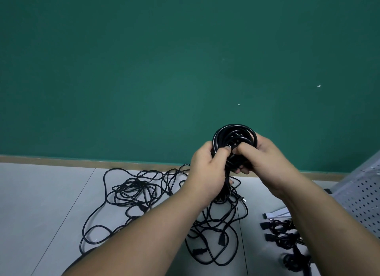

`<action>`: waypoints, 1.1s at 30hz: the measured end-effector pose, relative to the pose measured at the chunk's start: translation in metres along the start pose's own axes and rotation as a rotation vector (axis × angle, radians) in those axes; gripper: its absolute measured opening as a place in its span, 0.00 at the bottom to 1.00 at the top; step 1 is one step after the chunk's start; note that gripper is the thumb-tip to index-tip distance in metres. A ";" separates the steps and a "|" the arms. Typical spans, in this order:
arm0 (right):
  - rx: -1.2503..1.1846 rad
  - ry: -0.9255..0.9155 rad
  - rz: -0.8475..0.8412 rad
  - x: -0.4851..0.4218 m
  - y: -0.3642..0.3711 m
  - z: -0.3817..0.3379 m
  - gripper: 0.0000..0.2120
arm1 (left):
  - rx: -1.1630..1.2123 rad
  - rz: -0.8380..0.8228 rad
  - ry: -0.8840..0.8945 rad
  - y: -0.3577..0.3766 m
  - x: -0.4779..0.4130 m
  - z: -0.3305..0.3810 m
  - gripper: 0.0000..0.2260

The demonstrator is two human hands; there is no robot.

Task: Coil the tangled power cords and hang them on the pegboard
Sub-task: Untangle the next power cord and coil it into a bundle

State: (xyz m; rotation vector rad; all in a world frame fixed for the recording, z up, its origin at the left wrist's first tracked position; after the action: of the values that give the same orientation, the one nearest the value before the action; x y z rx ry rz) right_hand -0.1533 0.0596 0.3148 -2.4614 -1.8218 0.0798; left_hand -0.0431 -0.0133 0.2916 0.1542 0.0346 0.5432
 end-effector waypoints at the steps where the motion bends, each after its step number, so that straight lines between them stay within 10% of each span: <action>1: -0.002 0.003 -0.021 -0.001 0.000 0.001 0.09 | 0.006 -0.003 -0.005 0.000 0.000 0.000 0.09; 10: -0.097 -0.032 -0.059 0.001 -0.008 0.009 0.06 | 0.030 -0.059 -0.064 0.002 -0.002 -0.007 0.09; 33: -0.263 -0.117 0.095 -0.001 -0.024 0.011 0.40 | 0.045 -0.164 -0.004 -0.001 -0.001 0.003 0.10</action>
State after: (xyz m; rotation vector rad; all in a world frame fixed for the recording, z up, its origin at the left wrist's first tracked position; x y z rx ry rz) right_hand -0.1773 0.0662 0.3064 -2.7767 -1.8678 -0.0118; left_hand -0.0437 -0.0150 0.2947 0.1942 0.0550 0.3781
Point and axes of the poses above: each hand's wrist, its own x-axis away from the middle knuckle, its own y-axis out of the palm, z = x × y, the point moved 5 cm from there along -x, towards the middle knuckle, and after that the axes turned 14 degrees about -z, right-handed, at the moved point
